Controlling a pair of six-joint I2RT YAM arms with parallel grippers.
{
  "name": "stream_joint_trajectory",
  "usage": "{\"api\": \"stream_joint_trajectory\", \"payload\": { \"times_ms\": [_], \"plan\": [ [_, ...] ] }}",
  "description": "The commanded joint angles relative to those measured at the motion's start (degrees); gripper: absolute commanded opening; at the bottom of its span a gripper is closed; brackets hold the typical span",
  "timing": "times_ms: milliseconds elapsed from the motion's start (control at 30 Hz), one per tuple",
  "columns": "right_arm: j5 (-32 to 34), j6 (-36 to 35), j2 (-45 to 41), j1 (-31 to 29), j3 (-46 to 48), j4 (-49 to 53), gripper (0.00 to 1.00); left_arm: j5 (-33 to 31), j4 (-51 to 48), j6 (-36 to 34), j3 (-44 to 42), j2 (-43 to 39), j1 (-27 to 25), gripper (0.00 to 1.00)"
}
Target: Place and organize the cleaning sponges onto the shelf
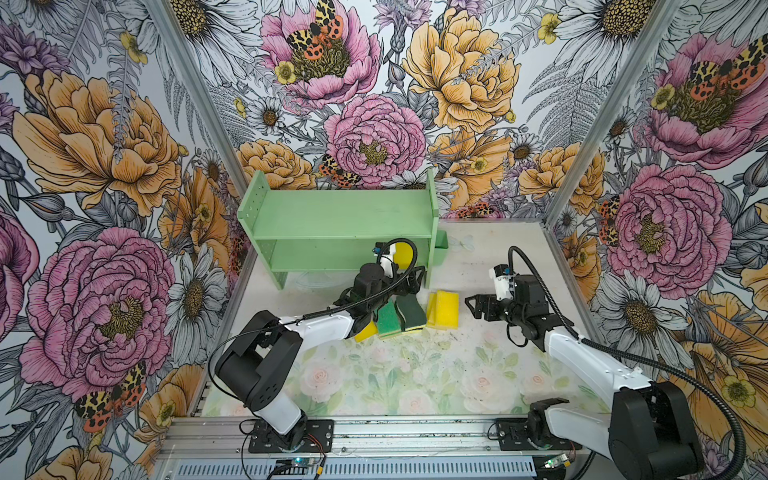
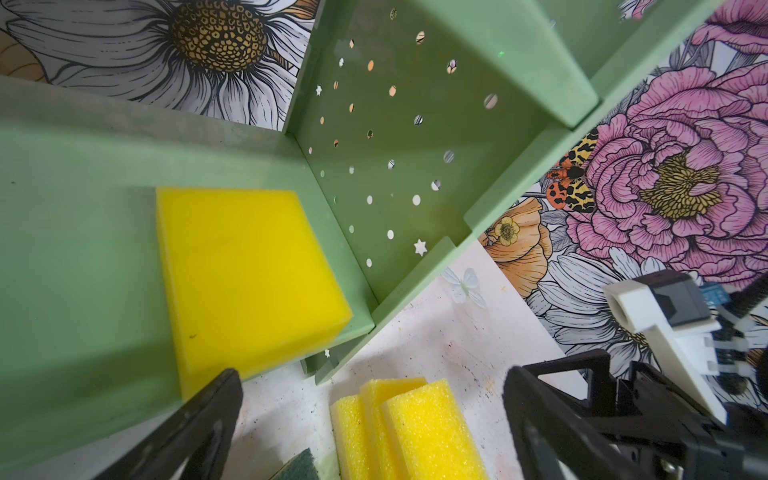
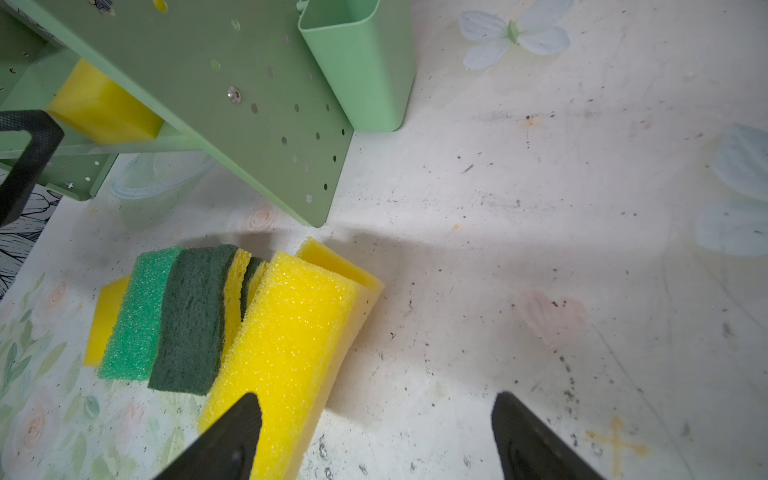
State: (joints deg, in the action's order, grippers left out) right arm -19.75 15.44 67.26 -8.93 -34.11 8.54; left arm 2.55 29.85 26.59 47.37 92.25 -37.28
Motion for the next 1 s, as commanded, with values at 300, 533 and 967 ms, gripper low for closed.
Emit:
{"api": "stream_joint_trajectory", "payload": {
  "times_ms": [300,533,967],
  "plan": [
    [-0.23,-0.37,0.01,0.24,-0.08,-0.65,0.89,2.29,1.35,1.97,-0.36,0.29,0.67,0.99],
    [-0.08,-0.41,-0.12,0.26,0.01,-0.71,0.89,2.38,1.37,2.41,0.62,0.92,1.06,0.99],
    [-0.02,-0.41,-0.13,0.23,0.01,-0.63,0.89,3.16,1.82,2.67,1.14,1.44,1.89,0.99]
  ]
}}
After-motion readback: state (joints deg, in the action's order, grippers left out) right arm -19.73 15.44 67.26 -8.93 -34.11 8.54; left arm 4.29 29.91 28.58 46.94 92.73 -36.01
